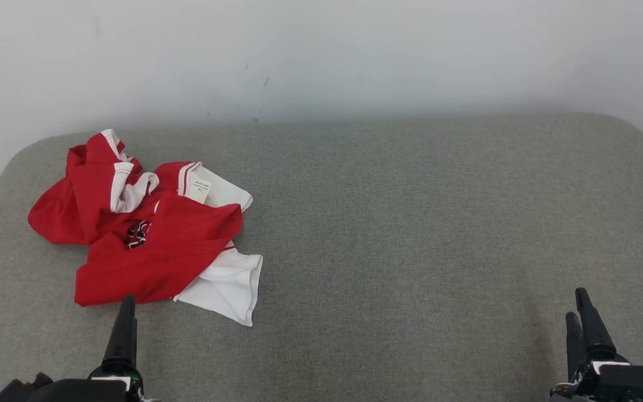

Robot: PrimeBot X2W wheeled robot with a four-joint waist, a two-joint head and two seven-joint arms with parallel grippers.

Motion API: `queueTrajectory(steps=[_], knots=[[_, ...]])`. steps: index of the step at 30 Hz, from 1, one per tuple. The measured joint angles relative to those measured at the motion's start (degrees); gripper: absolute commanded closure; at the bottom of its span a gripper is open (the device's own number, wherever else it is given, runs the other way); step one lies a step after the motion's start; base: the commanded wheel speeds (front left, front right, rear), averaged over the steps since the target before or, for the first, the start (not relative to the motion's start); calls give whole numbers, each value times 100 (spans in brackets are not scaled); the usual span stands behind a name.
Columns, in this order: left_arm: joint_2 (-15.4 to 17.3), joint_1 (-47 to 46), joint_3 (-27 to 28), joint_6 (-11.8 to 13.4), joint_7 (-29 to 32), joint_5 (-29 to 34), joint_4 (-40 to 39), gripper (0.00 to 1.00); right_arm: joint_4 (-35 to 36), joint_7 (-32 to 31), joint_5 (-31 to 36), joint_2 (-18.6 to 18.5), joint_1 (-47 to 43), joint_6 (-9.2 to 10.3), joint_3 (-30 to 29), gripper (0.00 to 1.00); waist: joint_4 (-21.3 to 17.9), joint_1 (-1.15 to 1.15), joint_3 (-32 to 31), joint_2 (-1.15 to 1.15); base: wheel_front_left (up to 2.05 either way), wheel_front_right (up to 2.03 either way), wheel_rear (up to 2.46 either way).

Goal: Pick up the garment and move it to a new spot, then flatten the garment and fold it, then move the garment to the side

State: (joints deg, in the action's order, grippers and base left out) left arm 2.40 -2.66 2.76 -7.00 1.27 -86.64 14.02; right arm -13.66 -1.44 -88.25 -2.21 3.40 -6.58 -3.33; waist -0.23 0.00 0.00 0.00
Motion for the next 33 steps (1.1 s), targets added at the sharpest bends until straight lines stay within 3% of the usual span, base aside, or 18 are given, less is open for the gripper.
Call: queueTrajectory(steps=[11,23,33], knots=[[222,0,-213,100,-242,1156,-292,0,343,259,722,-230,7,-1,233,0,-25,0,9,0,0,0,0],[532,-1,-536,325,-498,2581,-526,0,621,514,2202,-594,65,15,613,0,-38,0,31,0,0,0,0],[783,2,-821,633,-712,3864,-654,0,805,732,3548,-928,75,272,945,0,-46,0,47,0,0,0,0]])
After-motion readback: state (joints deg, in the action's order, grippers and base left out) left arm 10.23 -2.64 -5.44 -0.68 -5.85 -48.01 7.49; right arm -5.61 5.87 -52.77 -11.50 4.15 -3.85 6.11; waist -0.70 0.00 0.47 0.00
